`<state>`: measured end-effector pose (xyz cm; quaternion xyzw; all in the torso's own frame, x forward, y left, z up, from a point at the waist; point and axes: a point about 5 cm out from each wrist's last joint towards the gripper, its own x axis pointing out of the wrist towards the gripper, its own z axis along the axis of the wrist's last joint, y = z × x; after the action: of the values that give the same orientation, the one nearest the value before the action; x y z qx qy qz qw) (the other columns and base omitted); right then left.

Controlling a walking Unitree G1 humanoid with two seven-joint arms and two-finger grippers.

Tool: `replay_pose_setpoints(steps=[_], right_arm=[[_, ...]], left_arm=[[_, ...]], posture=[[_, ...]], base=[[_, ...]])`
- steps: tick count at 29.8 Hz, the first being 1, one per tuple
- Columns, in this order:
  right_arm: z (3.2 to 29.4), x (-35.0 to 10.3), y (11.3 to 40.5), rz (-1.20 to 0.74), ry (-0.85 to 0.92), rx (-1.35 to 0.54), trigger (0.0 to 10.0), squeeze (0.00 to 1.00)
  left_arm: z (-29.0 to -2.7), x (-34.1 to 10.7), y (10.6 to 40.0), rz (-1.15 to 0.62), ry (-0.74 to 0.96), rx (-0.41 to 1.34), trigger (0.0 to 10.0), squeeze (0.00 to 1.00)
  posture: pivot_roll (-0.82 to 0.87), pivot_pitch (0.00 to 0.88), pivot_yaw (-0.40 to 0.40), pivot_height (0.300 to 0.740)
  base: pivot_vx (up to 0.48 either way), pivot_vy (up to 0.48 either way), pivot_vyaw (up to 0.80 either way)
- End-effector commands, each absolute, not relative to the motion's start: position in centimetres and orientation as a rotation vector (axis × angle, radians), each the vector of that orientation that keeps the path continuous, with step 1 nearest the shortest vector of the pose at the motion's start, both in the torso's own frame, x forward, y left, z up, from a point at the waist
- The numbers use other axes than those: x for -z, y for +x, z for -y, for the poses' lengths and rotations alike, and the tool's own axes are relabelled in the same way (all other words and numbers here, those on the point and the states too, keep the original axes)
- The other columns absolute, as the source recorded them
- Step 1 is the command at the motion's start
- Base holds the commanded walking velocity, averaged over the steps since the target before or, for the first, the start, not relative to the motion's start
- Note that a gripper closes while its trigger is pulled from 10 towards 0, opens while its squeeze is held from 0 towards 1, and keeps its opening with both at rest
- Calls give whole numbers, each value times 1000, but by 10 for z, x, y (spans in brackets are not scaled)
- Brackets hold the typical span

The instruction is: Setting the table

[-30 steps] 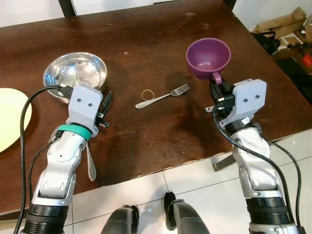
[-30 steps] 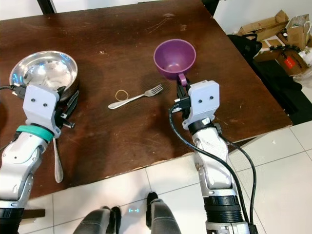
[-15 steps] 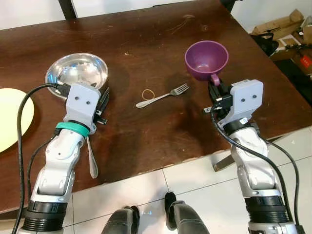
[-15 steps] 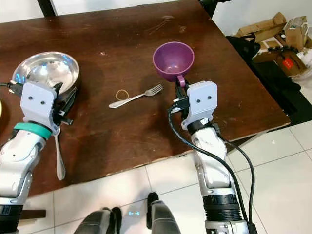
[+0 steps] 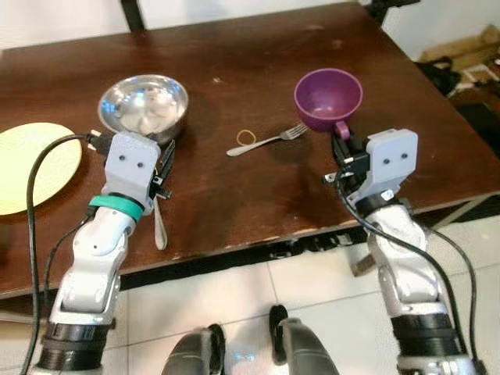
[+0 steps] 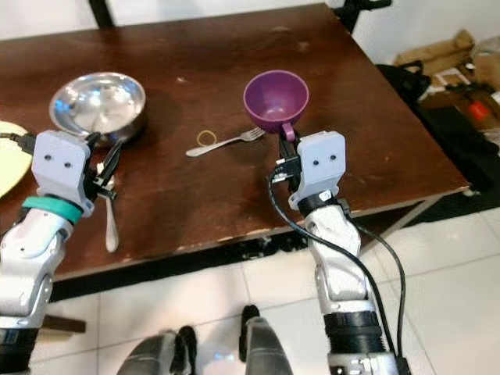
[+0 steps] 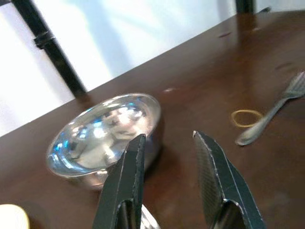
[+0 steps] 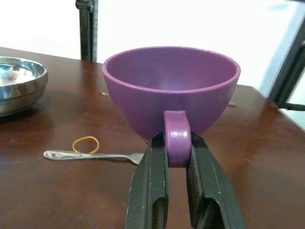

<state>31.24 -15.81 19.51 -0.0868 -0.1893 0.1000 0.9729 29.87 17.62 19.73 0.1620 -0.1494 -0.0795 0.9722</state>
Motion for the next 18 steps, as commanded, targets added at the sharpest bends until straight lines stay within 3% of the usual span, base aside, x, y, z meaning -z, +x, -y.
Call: replay_pose_setpoints(steps=[1, 18], right_arm=[[157, -190, 311, 367, -157, -202, 10000, 0], [155, -189, 311, 363, -156, -211, 10000, 0]], left_arm=[[-178, -194, 298, 288, 325, 159, 10000, 0], [-178, -194, 298, 287, 321, 160, 10000, 0]], posture=[[5, 151, 76, 740], [8, 157, 77, 740]], base=[[-304, 0, 0], [-327, 0, 0]])
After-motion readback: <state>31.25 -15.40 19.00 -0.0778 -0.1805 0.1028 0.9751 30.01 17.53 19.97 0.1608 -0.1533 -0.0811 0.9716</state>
